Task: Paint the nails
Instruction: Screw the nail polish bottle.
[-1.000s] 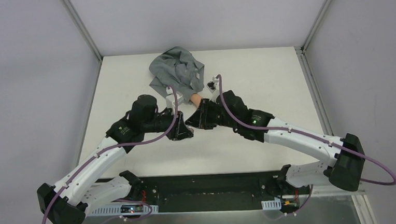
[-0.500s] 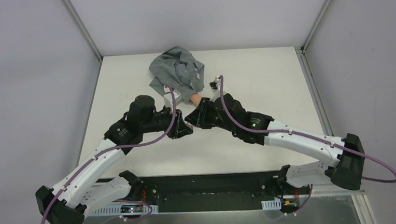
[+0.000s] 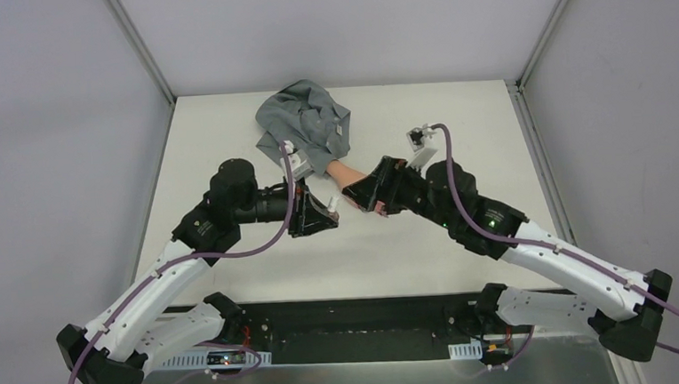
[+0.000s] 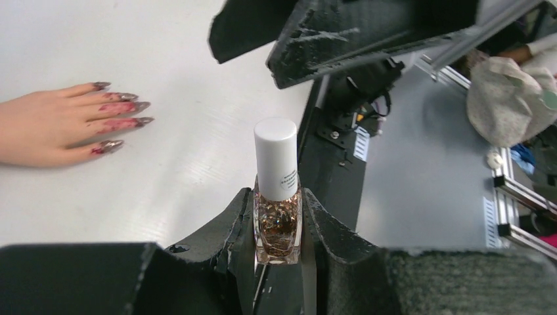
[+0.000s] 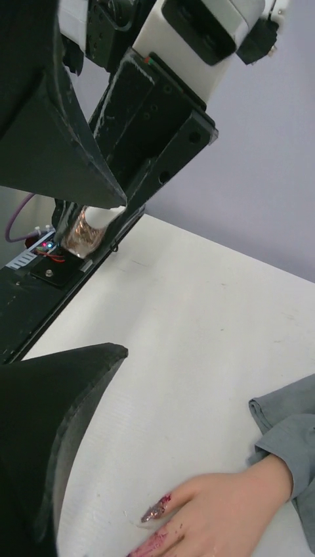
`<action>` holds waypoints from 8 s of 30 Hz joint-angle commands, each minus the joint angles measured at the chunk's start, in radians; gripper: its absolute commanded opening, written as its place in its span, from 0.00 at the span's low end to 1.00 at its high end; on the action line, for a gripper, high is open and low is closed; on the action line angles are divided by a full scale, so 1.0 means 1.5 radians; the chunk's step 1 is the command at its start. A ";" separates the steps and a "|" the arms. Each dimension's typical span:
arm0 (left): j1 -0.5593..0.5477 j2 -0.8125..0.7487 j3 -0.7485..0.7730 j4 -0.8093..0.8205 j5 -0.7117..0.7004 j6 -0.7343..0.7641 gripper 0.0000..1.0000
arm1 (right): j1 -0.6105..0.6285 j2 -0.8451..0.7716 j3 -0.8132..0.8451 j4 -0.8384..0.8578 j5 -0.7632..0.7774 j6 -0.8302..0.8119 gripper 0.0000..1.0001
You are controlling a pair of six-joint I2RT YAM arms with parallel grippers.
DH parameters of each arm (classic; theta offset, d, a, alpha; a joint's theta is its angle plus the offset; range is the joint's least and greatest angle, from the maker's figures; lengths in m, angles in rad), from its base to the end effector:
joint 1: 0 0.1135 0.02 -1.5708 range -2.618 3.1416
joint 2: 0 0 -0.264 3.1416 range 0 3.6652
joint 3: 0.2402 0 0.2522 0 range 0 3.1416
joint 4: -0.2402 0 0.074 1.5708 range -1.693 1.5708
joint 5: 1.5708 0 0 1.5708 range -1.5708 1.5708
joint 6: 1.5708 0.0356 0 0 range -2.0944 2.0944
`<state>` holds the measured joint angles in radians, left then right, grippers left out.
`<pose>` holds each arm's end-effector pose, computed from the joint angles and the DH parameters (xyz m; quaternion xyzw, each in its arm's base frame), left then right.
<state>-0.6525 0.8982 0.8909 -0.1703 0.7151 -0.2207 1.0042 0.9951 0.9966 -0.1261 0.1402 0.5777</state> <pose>0.1449 -0.1401 0.3604 0.3733 0.6537 -0.4974 0.4311 0.1274 0.1910 0.3817 -0.1130 0.7408 0.4324 0.5015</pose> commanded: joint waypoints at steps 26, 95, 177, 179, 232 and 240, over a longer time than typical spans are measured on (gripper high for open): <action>-0.027 0.048 0.068 0.057 0.378 -0.026 0.00 | -0.090 -0.103 -0.190 0.473 -0.572 -0.023 0.79; 0.054 0.012 0.028 0.040 -0.011 -0.040 0.00 | 0.050 0.112 -0.100 0.109 -0.261 0.024 0.00; -0.049 0.066 0.074 0.046 0.402 -0.033 0.00 | -0.028 -0.019 -0.134 0.505 -0.619 -0.084 0.38; -0.049 0.067 0.074 0.046 0.402 -0.033 0.00 | -0.026 -0.020 -0.135 0.505 -0.615 -0.086 0.34; 0.028 -0.052 -0.003 0.020 -0.203 -0.005 0.00 | 0.168 0.209 0.054 0.090 0.170 0.043 0.00; 0.028 -0.053 0.007 0.029 -0.104 0.010 0.00 | 0.149 0.128 0.061 0.054 0.198 -0.039 0.54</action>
<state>-0.6197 0.8368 0.8543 -0.2878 0.4831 -0.2390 1.2289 1.2713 1.0565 0.0319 0.4530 0.5640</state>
